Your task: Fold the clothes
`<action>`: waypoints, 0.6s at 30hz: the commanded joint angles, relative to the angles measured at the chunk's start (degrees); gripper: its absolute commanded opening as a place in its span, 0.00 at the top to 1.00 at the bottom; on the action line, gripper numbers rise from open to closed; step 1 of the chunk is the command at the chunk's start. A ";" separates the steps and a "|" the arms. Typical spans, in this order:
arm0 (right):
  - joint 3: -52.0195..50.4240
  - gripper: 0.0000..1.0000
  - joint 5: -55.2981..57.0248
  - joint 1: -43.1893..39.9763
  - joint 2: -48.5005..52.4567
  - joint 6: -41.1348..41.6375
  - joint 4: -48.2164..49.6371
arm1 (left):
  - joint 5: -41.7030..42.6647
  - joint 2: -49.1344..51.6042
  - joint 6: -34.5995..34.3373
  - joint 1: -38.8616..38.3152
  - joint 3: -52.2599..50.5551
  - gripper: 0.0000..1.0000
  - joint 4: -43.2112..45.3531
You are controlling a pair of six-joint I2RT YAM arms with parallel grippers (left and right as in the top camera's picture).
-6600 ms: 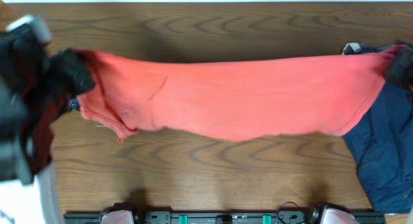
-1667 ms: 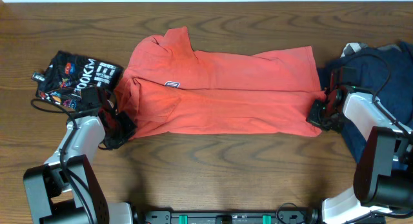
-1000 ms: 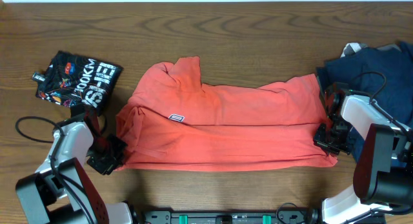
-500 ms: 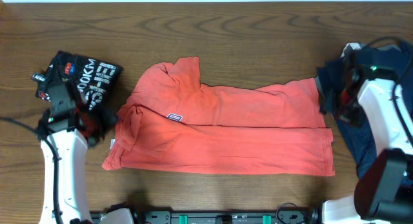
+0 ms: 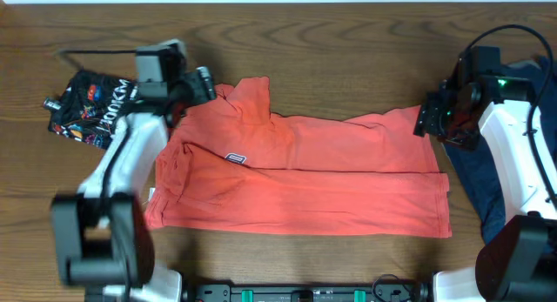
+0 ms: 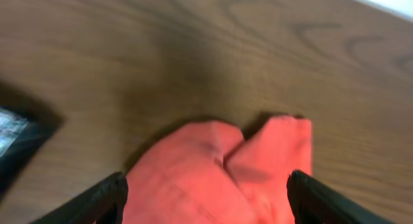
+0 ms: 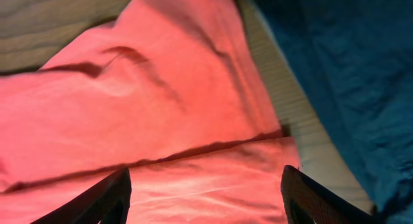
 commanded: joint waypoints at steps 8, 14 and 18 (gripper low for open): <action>0.28 0.27 -0.48 1.86 -0.04 0.59 0.20 | 0.28 16.11 5.55 -2.23 8.02 0.22 2.71; 0.26 0.29 -0.50 1.86 0.15 0.59 1.79 | 0.28 16.83 5.57 -2.25 8.00 0.94 -1.29; 0.26 0.32 -0.04 1.86 0.92 0.52 3.78 | 0.31 13.60 5.35 -1.75 8.00 0.94 -3.63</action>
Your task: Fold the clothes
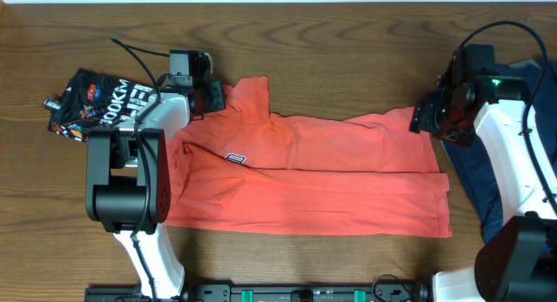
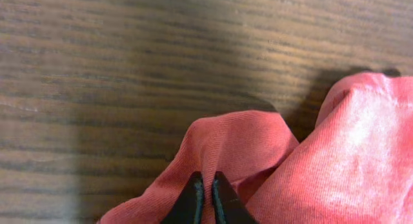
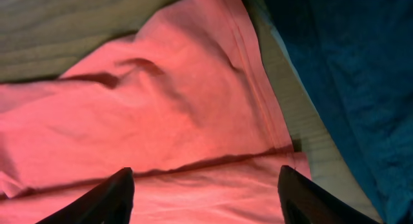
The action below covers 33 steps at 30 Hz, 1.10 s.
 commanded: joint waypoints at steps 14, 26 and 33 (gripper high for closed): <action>0.28 0.29 5.16 -0.24 17.46 1.38 21.97 | 4.85 -18.40 -4.46 0.94 1.11 0.94 -12.48; 0.28 0.78 4.50 -0.20 27.04 3.34 29.00 | 4.83 -18.40 -4.44 0.94 1.11 0.94 -18.78; 1.33 0.99 8.22 -0.92 24.41 4.00 25.55 | 4.83 -18.93 -4.44 0.96 1.11 0.94 -20.48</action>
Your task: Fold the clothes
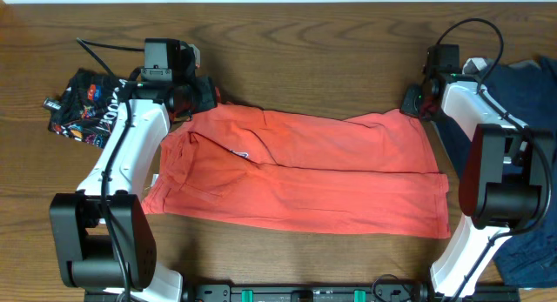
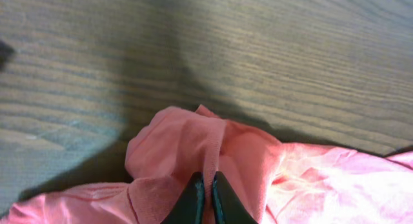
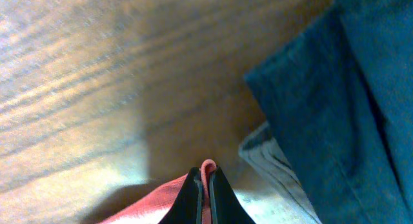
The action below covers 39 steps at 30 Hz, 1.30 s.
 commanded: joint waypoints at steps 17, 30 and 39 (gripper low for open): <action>2.71 0.99 9.84 -5.51 -17.29 1.81 -42.18 | -4.26 -9.31 -0.48 6.93 0.31 0.94 -32.57; -4.90 0.99 12.96 -5.75 -17.29 2.86 -45.97 | -4.24 -9.22 -0.48 7.48 -5.62 0.94 -35.39; -9.68 0.74 12.94 -6.08 -17.29 4.00 -48.06 | -5.79 -9.22 -0.50 7.48 -8.87 0.94 -36.74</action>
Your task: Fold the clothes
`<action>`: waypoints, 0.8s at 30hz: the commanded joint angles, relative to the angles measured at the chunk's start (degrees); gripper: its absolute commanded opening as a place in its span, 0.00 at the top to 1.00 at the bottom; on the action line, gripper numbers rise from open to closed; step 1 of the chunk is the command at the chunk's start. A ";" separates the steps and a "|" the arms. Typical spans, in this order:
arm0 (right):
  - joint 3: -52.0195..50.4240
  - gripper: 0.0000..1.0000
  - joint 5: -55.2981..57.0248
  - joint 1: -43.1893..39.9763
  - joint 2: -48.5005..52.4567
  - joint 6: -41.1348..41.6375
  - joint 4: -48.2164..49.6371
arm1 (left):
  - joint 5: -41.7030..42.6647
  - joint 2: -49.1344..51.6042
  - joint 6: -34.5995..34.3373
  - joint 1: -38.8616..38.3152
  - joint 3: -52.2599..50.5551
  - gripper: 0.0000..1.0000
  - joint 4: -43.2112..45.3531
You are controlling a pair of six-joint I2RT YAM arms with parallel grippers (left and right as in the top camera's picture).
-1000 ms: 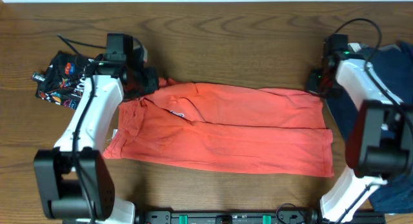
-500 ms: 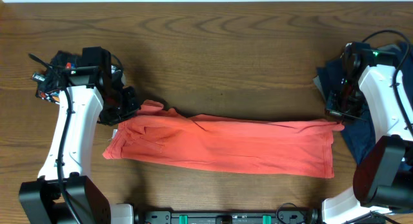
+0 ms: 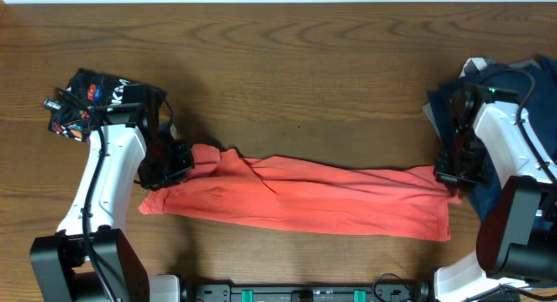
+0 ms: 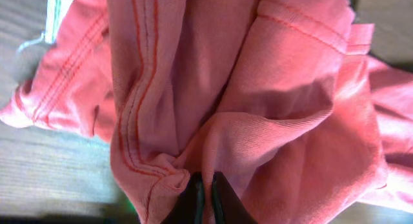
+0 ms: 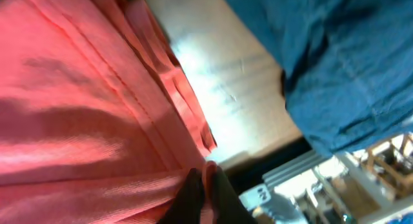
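Note:
A red shirt (image 3: 296,197) lies as a long narrow band across the front half of the table, folded over lengthwise. My left gripper (image 3: 178,163) is shut on its left end, where the cloth bunches; in the left wrist view the fingertips (image 4: 205,199) pinch a ridge of red shirt (image 4: 258,88). My right gripper (image 3: 450,171) is shut on the band's right end; in the right wrist view a sliver of red shirt (image 5: 77,108) sits between the dark fingers (image 5: 193,192).
A crumpled black printed garment (image 3: 91,102) lies at the far left. A dark blue garment (image 3: 522,93) is piled at the right edge, also filling the right wrist view as dark blue garment (image 5: 335,62). Bare wood table (image 3: 313,67) lies behind the shirt.
Both grippers, still shut on the shirt's far corners, have moved from the back of the table toward the front. The shirt's far edge came with them, leaving a narrow folded band.
The shirt lay spread wide with both grippers open at its far corners. Then the left shut on the collar-side corner while the right stayed open. Then both were shut on the far corners. Now that edge is at the front, the shirt halved lengthwise.

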 commanded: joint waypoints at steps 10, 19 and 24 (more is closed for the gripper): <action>-1.20 0.44 0.70 -3.41 0.17 1.64 -0.66 | -4.50 -0.20 0.13 0.24 -0.44 0.56 -2.49; -6.91 0.27 -7.19 -3.63 0.17 -0.55 7.65 | -4.24 -0.20 0.09 0.24 -0.44 0.55 1.44; -12.22 0.26 -12.46 -3.96 0.17 -0.55 16.20 | 0.74 -0.20 0.13 0.22 -0.46 0.55 6.19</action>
